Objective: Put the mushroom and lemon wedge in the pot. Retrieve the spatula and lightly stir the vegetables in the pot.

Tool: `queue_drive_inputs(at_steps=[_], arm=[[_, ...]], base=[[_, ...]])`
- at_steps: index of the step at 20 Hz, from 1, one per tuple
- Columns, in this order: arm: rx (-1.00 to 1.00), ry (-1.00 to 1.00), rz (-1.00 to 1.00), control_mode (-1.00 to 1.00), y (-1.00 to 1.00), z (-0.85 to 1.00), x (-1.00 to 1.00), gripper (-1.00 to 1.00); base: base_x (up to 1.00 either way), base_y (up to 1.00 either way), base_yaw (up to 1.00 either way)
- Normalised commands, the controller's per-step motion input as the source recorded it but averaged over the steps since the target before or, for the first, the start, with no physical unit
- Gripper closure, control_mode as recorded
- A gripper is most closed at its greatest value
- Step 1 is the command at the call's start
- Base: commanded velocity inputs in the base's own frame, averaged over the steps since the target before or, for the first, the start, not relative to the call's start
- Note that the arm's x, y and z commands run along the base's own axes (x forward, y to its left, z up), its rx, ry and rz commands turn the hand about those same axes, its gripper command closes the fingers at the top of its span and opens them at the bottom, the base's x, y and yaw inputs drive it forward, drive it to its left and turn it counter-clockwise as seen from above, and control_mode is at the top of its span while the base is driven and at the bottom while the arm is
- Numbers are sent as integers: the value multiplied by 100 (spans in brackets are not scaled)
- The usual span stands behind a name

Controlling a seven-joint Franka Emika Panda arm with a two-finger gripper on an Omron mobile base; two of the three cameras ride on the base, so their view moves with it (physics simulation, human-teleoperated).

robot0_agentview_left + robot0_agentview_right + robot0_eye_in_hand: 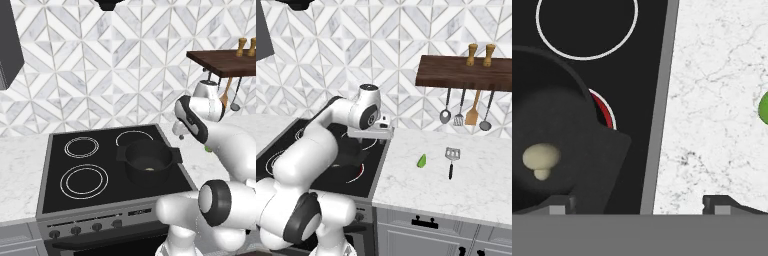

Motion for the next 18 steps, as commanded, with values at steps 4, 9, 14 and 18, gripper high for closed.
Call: queue_drive_inputs(at_steps=[4, 9, 14, 18], arm=[[0, 0, 0, -100, -36, -2, 0, -100], [0, 0, 0, -100, -39, -3, 0, -100], [0, 0, 0, -100, -42, -2, 0, -100], [0, 0, 0, -100, -40, -3, 0, -100]], base=[[0, 0, 0], [0, 0, 0], [0, 0, 0], [0, 0, 0]])
